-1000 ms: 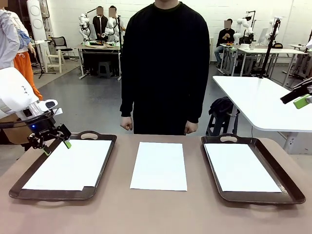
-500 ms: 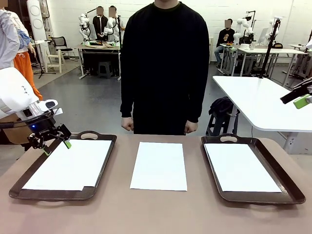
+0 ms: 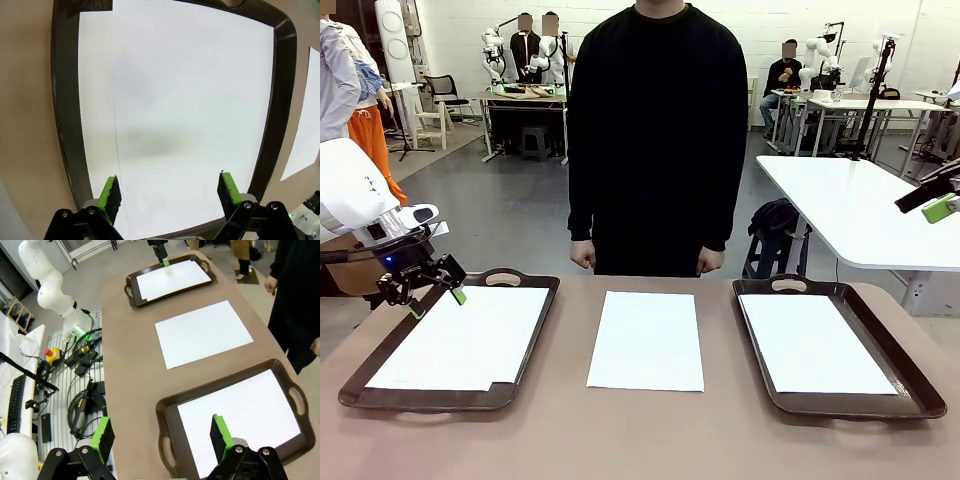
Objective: Sort the A4 documents.
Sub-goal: Receive the A4 Paper.
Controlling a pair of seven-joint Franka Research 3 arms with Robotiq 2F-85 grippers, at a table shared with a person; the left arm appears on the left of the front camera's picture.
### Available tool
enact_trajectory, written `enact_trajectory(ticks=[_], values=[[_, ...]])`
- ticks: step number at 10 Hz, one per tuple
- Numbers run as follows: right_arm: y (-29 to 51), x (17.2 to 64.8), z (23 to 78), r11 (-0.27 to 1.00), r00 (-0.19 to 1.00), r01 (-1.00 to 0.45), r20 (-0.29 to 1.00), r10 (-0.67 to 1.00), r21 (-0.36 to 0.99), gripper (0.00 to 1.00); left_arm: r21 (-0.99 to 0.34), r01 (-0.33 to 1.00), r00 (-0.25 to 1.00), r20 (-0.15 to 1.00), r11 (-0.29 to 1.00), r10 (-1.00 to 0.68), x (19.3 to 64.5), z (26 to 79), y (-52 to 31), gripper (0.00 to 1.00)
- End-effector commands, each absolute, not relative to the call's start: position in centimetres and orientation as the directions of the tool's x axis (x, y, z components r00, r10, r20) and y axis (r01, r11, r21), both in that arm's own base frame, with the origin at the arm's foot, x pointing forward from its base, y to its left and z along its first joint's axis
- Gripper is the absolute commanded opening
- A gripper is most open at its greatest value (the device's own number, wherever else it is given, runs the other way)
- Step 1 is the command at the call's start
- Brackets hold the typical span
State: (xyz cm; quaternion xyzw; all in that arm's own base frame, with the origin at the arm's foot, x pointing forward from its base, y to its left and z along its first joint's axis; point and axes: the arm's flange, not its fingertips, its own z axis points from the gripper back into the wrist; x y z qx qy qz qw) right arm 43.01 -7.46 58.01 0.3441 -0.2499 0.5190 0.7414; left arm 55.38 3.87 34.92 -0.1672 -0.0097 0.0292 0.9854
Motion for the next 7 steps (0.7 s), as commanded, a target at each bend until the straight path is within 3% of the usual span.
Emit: enact_trajectory(ticks=[1, 7], values=[[-7.38, 42.97, 58.03, 0.222, 0.334, -0.942, 0.729, 0.597, 0.250, 1.00, -0.329, -0.033, 0.999, 0.016, 0.944, 0.040, 55.37, 34.89, 4.02, 1.00], [-7.38, 42.97, 58.03, 0.222, 0.334, -0.942, 0.729, 0.597, 0.250, 1.00, -0.329, -0.033, 0.999, 0.016, 0.944, 0.040, 55.37, 34.89, 4.02, 1.00]])
